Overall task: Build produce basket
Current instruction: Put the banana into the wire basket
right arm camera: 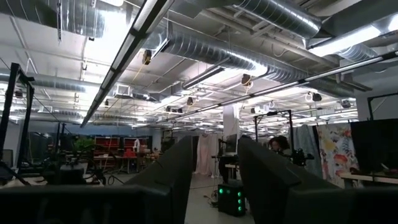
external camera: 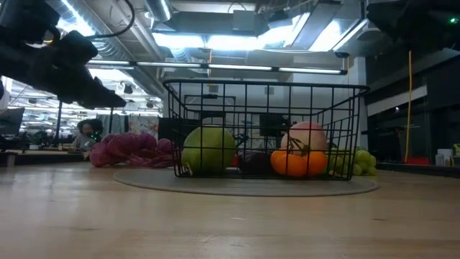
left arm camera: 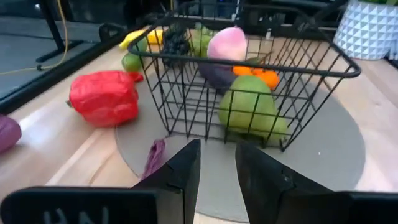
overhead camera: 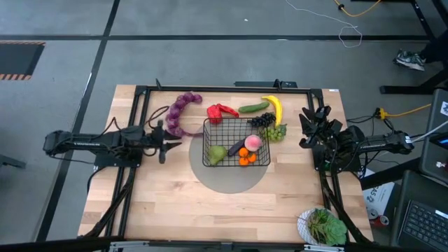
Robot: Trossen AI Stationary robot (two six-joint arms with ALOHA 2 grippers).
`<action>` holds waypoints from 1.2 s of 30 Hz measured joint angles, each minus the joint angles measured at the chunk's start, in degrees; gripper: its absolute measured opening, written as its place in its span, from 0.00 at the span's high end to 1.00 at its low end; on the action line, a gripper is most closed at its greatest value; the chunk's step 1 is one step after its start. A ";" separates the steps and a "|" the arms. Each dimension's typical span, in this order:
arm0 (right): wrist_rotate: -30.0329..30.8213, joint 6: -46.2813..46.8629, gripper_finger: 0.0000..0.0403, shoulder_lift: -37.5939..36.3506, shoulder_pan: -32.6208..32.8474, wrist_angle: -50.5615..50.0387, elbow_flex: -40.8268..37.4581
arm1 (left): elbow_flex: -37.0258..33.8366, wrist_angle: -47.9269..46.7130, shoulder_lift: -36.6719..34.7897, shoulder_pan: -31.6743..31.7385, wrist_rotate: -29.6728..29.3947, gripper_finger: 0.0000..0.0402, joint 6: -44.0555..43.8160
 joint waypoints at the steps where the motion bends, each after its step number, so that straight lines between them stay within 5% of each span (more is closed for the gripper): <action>1: 0.01 0.00 0.68 0.00 0.00 0.00 0.00 | 0.00 -0.04 -0.75 0.04 0.16 0.76 0.23; 7: 7.34 0.39 0.68 0.39 0.00 -2.57 3.44 | 0.00 0.11 -4.56 0.04 0.17 0.76 -0.96; 13: 9.35 0.80 0.68 4.91 0.00 -22.58 17.57 | 0.00 0.32 -6.16 0.04 2.80 0.76 -3.18; 19: 18.59 8.28 0.68 16.74 -0.04 -46.13 35.99 | 0.00 -0.32 -6.13 0.04 1.98 0.76 -1.78; 23: 19.47 12.00 0.68 26.40 -1.82 -57.75 47.10 | 0.00 -0.35 -6.12 0.03 1.77 0.76 -1.80; 29: 23.46 22.76 0.68 40.81 -10.44 -80.55 65.33 | 0.00 -0.36 -6.12 0.02 1.67 0.76 -1.81; 32: 21.38 32.28 0.68 47.62 -17.82 -96.57 75.04 | 0.00 -0.37 -6.12 0.04 1.65 0.76 -1.81; 36: 7.69 40.26 0.68 55.24 -28.87 -113.16 84.09 | 0.00 -0.39 -6.12 0.04 1.65 0.76 -1.81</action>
